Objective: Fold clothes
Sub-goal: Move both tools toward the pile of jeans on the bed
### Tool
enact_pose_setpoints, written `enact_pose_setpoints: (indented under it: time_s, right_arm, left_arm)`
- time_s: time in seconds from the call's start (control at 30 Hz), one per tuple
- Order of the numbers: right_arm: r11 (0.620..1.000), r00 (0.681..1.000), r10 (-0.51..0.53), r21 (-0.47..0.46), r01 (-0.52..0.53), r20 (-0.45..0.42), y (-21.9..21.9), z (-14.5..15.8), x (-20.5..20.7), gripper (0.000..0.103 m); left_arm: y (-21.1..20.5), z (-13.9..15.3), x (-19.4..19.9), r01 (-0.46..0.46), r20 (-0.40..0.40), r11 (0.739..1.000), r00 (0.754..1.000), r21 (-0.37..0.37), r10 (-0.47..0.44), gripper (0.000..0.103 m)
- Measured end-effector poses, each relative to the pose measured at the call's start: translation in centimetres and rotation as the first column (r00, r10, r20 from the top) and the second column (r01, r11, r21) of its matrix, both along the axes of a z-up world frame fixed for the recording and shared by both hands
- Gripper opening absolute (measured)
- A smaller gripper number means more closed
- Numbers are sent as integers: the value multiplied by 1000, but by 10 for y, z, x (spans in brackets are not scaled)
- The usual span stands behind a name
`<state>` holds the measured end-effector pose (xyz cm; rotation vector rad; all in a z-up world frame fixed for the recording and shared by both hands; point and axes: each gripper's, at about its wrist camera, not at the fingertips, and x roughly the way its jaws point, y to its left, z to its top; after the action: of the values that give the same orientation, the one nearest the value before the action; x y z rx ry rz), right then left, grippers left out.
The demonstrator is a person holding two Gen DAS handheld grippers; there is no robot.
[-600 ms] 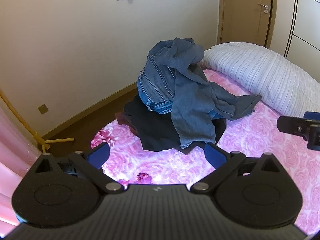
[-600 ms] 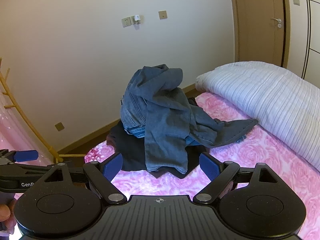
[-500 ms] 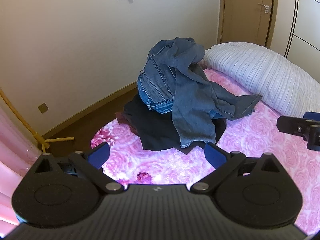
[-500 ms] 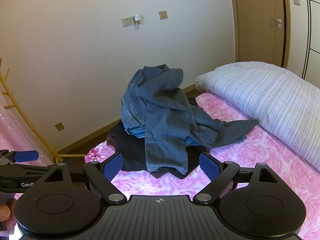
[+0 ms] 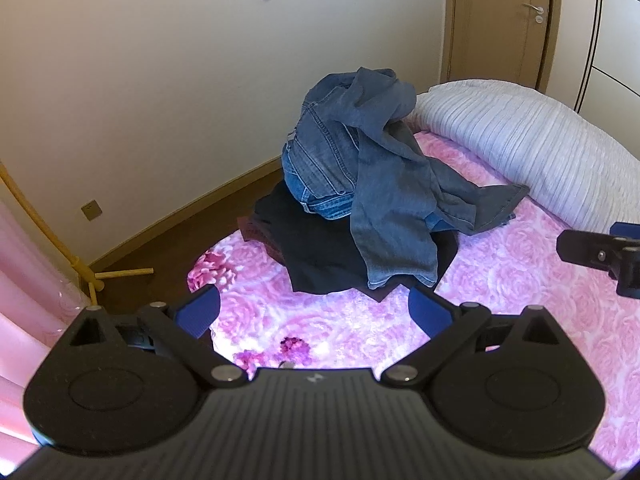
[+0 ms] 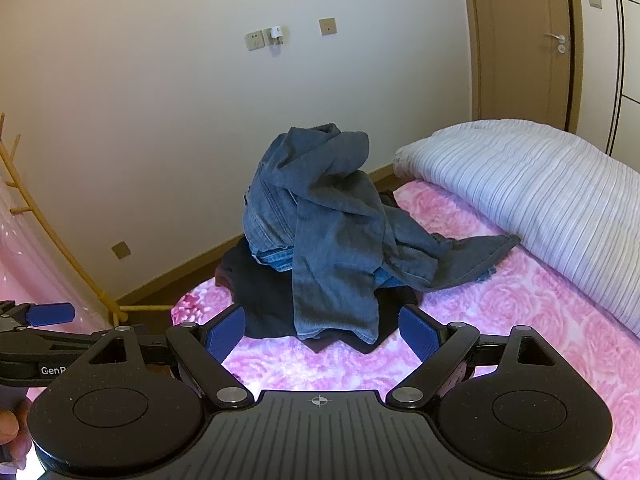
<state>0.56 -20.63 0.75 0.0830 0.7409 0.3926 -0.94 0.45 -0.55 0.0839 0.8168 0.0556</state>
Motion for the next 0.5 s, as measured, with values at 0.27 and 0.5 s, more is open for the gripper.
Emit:
enact_pose_setpoints:
  time_s: [0.27, 0.5]
  right_arm:
    - [1000, 1000, -2, -4, 2, 5, 2, 0, -3, 87]
    - [1000, 1000, -1, -7, 1, 0, 4, -3, -5, 87]
  left_arm:
    - [4, 0, -4, -14, -2, 1000, 1000, -16, 14, 99]
    - [5, -2, -6, 3, -9, 1000, 1000, -24, -3, 99]
